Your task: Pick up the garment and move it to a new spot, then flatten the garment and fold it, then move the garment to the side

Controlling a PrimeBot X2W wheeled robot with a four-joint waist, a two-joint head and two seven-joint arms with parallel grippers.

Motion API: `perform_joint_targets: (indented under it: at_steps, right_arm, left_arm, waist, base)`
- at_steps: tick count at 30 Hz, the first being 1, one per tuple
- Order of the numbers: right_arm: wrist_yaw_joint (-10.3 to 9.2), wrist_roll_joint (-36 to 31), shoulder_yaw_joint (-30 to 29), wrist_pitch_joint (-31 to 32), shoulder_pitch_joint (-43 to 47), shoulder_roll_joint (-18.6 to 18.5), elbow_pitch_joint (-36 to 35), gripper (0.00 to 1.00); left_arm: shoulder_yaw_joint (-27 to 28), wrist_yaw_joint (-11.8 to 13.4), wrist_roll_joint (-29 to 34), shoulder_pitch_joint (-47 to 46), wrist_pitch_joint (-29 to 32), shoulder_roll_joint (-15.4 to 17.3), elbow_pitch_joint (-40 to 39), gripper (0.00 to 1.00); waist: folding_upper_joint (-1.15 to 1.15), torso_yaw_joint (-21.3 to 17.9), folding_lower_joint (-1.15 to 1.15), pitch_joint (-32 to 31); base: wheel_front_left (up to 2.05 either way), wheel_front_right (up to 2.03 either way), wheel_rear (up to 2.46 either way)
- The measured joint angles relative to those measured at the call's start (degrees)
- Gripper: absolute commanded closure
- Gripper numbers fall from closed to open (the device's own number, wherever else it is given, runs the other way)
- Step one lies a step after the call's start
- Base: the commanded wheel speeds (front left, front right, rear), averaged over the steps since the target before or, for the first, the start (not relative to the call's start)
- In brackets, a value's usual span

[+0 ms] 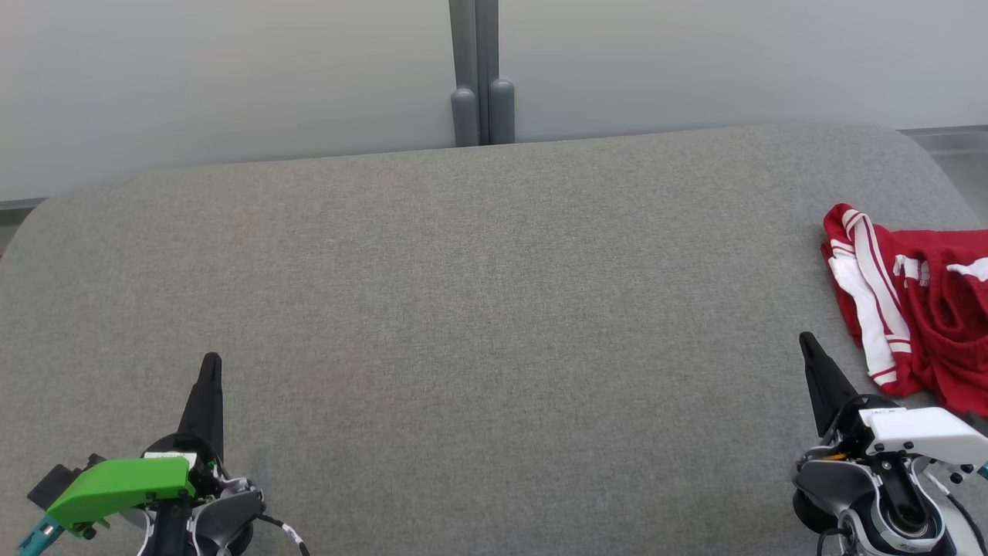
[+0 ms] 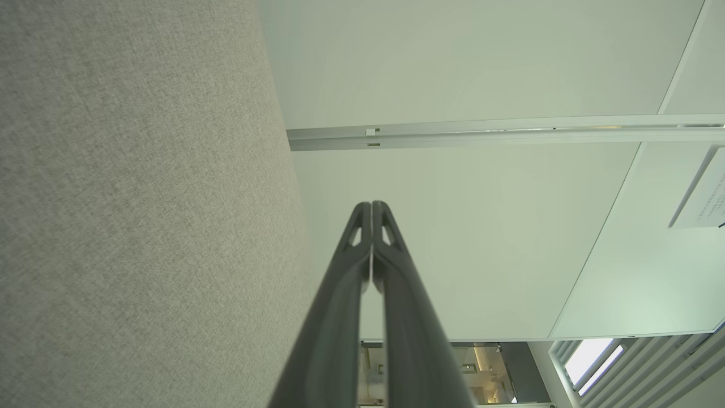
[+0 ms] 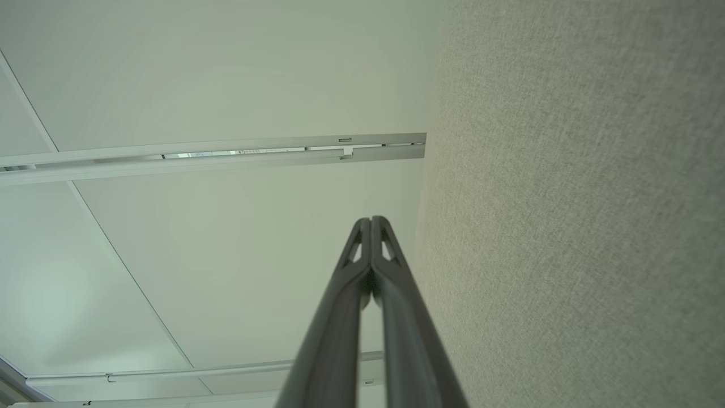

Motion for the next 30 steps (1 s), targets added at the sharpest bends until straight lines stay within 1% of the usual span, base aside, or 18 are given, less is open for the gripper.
perform_joint_targets:
  at_steps: [30]
  right_arm:
    - [0.0, 0.0, 0.0, 0.0, 0.0, 0.0, 0.0, 1.0]
  left_arm:
    - [0.0, 0.0, 0.0, 0.0, 0.0, 0.0, 0.0, 1.0]
  waist:
    - [0.0, 0.0, 0.0, 0.0]
  base:
    - [0.0, 0.0, 0.0]
